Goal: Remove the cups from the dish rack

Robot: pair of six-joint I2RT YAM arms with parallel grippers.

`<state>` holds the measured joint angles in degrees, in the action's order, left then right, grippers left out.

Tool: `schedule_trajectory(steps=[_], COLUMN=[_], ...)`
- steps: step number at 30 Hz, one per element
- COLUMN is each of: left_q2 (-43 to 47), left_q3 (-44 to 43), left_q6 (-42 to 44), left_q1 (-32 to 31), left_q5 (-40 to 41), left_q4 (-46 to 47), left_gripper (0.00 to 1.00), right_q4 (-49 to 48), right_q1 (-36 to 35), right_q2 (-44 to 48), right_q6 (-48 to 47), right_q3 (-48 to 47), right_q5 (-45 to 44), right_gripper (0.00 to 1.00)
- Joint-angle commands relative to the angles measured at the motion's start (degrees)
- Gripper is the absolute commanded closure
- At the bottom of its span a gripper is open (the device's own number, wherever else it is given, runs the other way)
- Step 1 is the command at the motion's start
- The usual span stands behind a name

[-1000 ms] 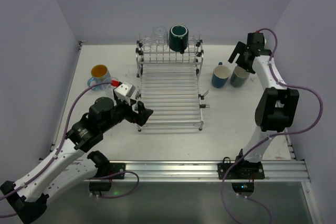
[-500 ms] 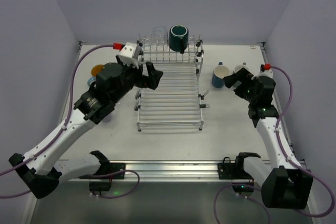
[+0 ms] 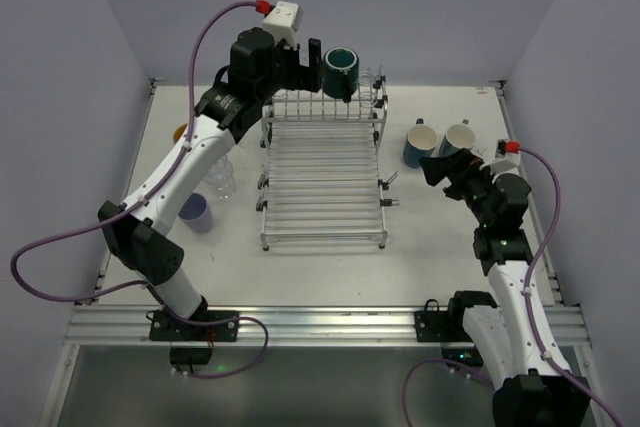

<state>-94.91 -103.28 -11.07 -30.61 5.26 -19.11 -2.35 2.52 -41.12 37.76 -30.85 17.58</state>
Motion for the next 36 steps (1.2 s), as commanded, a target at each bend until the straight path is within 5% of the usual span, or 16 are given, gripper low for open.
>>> schedule_trajectory(steps=[1,36], left_q2=[-2.81,-13.72], left_q3=[-6.12,-11.76], left_q6=[3.5,8.87], left_q1=[0.11,4.68], left_q5=[1.06,-3.94], left_q4=[-3.64,-2.68], left_gripper=[0.05,0.19], right_q4=[-2.75,-3.36], right_q1=[-0.15,-0.15], right_q2=[-0.62,0.25], right_q6=[-0.49,-0.76], right_q3=[0.97,1.5], right_q5=[3.33,6.06], right_gripper=[0.04,0.05])
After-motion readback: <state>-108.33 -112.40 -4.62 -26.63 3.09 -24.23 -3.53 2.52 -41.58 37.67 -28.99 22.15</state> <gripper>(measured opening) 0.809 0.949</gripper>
